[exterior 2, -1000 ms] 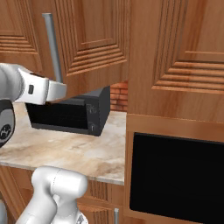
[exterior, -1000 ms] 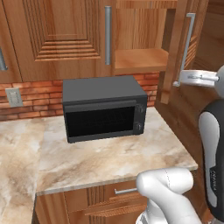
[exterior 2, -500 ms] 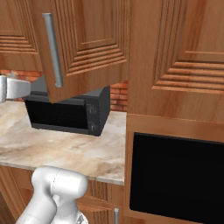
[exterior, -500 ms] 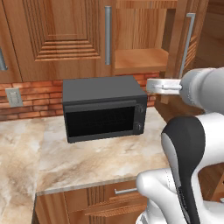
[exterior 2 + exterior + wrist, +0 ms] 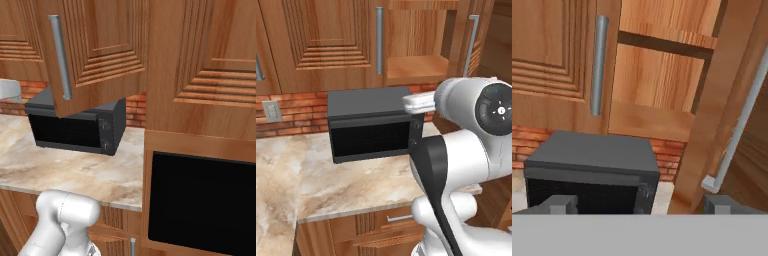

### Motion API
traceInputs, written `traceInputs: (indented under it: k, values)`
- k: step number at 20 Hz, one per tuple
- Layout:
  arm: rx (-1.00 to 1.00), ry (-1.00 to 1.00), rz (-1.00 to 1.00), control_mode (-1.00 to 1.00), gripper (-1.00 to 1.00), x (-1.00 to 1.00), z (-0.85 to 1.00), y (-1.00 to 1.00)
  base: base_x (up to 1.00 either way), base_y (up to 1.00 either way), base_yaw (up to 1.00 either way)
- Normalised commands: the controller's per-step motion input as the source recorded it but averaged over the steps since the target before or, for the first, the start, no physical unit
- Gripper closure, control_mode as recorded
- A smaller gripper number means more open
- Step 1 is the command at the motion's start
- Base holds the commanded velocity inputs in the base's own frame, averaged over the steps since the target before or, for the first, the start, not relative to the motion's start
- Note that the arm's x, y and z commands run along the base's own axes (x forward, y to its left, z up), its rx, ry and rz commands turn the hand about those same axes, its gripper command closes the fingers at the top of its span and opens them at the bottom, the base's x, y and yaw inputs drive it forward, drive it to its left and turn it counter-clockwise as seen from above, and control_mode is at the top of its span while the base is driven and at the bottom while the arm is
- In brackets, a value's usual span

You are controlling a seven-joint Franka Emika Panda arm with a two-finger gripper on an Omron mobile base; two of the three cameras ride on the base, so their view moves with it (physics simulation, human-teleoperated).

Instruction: Open the cabinet. Pick the dish brush and place it next to the sink. Then close the cabinet.

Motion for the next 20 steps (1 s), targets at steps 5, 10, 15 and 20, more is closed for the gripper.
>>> traceInputs:
  k: [5, 10, 15, 20]
  values:
    - [-0.29, 0.05, -0.03, -1.0, -1.0, 0.23, 0.0, 0.0, 0.0, 0.0, 0.0]
    - [-0.29, 0.15, -0.09, -1.0, -1.0, 0.27, 0.0, 0.0, 0.0, 0.0, 0.0]
    - [-0.26, 0.26, -0.17, -1.0, -1.0, 0.32, 0.0, 0.0, 0.0, 0.0, 0.0]
    - [-0.27, 0.33, -0.25, -1.0, -1.0, 0.39, -0.01, 0.0, 0.0, 0.0, 0.0]
